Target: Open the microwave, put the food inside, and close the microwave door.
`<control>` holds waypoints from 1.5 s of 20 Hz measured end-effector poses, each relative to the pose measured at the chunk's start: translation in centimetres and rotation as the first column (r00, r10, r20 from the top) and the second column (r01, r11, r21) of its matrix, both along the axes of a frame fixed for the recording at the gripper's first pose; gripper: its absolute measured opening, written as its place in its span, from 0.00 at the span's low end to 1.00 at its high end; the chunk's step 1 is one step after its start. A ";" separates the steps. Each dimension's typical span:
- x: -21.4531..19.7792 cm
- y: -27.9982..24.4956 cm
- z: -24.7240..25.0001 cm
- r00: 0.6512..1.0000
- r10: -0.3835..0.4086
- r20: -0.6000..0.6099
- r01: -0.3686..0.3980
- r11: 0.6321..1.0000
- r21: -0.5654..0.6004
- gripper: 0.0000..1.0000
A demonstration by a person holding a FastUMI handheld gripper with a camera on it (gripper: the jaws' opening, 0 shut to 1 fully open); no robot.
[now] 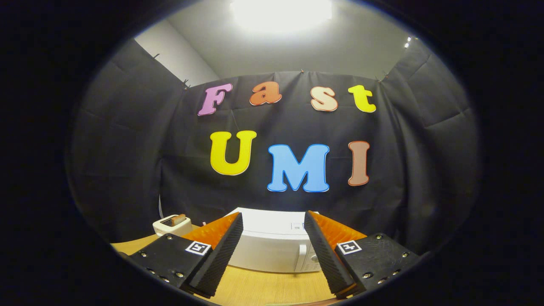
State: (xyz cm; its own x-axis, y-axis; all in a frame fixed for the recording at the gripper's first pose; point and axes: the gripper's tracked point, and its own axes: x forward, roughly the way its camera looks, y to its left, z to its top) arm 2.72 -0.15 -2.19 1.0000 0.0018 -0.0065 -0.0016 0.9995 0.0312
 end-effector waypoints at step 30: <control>15.0 -5.9 -26.4 0.983 -0.092 -0.158 0.092 0.996 -0.007 0.88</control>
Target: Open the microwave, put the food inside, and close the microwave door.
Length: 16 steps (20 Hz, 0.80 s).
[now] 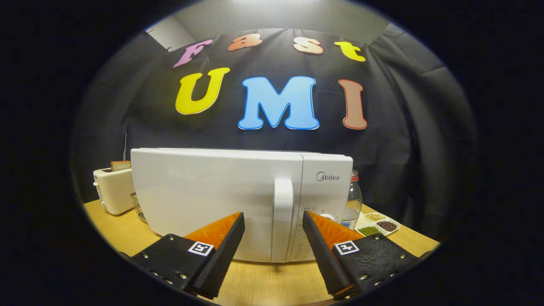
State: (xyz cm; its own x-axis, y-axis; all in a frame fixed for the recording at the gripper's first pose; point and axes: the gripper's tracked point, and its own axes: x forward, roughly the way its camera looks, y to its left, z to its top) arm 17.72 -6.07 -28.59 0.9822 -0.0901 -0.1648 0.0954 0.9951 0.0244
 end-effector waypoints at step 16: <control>2.0 -0.8 -3.2 0.999 0.002 -0.047 -0.005 0.999 -0.051 0.32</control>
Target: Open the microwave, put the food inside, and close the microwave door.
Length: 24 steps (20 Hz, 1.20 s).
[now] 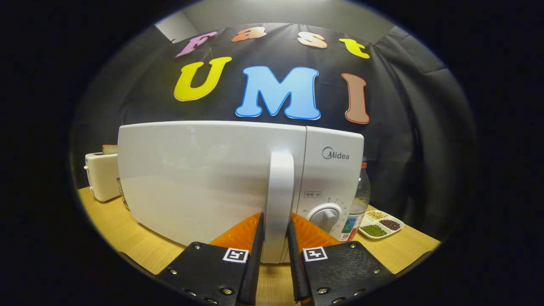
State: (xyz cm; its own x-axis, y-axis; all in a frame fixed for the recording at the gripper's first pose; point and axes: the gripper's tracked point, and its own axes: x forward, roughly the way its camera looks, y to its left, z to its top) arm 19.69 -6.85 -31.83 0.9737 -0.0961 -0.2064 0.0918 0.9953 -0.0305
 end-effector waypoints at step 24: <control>-11.1 4.9 1.1 0.972 0.200 -0.121 -0.191 0.978 0.083 0.09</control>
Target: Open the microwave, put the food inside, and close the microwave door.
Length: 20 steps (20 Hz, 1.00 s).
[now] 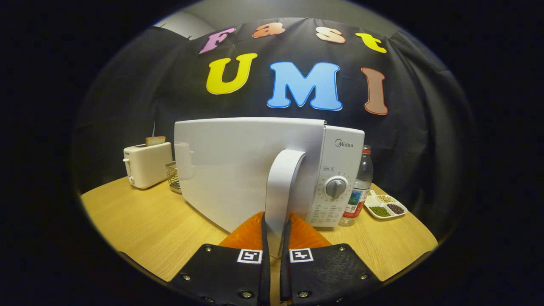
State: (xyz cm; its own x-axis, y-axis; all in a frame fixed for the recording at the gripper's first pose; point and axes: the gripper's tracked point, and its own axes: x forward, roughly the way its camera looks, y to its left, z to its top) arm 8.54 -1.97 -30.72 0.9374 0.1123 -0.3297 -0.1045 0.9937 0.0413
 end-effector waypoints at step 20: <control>-12.0 16.8 2.6 0.987 0.150 0.064 -0.157 0.979 0.126 0.08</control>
State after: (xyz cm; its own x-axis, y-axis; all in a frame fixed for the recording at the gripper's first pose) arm -3.44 14.87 -28.07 0.9216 0.2952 -0.2522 -0.2612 0.9520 0.1598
